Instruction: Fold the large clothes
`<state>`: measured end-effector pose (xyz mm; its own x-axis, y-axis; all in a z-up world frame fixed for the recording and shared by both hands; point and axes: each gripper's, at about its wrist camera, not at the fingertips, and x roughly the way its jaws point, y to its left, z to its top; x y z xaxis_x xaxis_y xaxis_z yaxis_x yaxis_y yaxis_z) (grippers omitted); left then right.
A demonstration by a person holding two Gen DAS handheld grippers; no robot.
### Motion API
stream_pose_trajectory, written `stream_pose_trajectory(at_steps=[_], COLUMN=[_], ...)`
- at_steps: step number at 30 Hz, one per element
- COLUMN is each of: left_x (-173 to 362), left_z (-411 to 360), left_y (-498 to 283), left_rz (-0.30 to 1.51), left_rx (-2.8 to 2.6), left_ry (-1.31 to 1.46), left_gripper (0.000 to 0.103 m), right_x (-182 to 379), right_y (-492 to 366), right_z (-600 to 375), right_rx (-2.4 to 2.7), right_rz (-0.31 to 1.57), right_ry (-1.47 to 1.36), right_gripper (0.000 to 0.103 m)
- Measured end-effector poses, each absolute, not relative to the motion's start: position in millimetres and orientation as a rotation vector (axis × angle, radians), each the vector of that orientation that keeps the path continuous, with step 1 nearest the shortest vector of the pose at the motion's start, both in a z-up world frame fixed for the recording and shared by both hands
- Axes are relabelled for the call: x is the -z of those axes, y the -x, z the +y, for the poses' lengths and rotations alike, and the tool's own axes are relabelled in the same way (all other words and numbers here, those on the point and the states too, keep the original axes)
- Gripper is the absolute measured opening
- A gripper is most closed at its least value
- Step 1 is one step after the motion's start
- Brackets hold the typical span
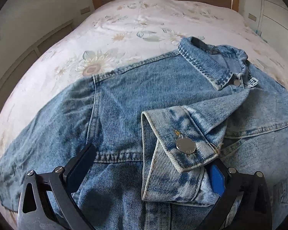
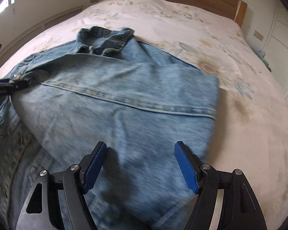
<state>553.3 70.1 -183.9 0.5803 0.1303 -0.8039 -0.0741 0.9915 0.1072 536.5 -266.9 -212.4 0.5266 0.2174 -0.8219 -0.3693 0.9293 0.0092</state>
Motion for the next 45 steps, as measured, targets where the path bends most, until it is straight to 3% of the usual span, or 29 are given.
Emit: stream_pose_trajectory(at_steps=[11,17,23,27,38,45], left_x=[147,176,209,202,147,182], left_z=[11,-21,31,60,34,46], left_y=[-579,-615,-643,-644,-591,-567], left_rz=[0.839,0.896,1.002,1.013,0.878,0.992], left_rx=[-0.037,0.014,-0.040,-0.040,-0.111,-0.183], left_ry=[-0.101,-0.210,-0.114,-0.030,-0.199,-0.263], left_gripper=[0.102,0.102,0.102,0.102,0.102,0.102], right_x=[176,191,216,217,176,204], right_y=[-573,-618,-639,-634,-576,-533], right_z=[-237,-211,-227,-255,-267,-242], right_rx=[-0.351,-0.363,-0.346,-0.296,-0.259,-0.320], right_rz=[0.857,0.898,0.980,0.986,0.952,1.052], right_ry=[0.208,0.180,0.187,0.221,0.247,0.254], right_gripper=[0.075,0.075,0.074,0.073,0.075,0.074])
